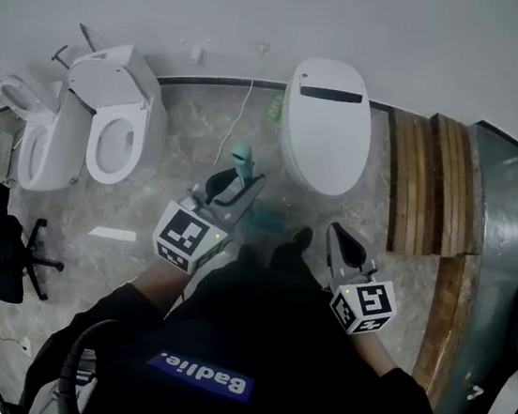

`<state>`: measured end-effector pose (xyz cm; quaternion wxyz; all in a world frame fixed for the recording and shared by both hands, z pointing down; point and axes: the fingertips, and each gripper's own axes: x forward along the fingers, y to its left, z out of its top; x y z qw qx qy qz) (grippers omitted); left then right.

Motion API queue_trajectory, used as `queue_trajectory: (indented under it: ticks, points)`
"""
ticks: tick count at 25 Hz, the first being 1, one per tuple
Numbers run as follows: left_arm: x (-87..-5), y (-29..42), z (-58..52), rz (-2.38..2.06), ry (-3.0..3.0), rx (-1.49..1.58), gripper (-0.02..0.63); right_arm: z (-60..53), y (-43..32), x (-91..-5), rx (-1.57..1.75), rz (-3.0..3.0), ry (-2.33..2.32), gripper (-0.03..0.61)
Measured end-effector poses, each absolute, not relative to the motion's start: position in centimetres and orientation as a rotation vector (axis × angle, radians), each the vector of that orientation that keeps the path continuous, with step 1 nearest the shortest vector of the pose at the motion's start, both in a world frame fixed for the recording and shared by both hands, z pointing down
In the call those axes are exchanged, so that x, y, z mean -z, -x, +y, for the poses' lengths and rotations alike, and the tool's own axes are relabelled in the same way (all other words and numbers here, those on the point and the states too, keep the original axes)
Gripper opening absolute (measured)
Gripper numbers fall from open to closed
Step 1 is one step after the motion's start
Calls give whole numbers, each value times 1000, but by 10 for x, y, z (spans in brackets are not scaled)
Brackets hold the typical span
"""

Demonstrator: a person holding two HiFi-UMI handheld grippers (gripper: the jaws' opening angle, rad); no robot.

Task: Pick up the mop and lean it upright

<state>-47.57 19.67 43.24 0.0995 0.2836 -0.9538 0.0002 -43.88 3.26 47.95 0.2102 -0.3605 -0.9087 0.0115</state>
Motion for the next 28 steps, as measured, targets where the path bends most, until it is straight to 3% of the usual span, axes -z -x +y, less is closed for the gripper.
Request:
queue_trajectory:
  ticks: [17,28]
  points:
    - [-470,631,257,-2774,-358,-94,117,53,660,-485,-174,-2379,1310,5]
    - [-544,722,283,-2697,-348,-50,115,60,724,-511,-92,-2308,1277,5]
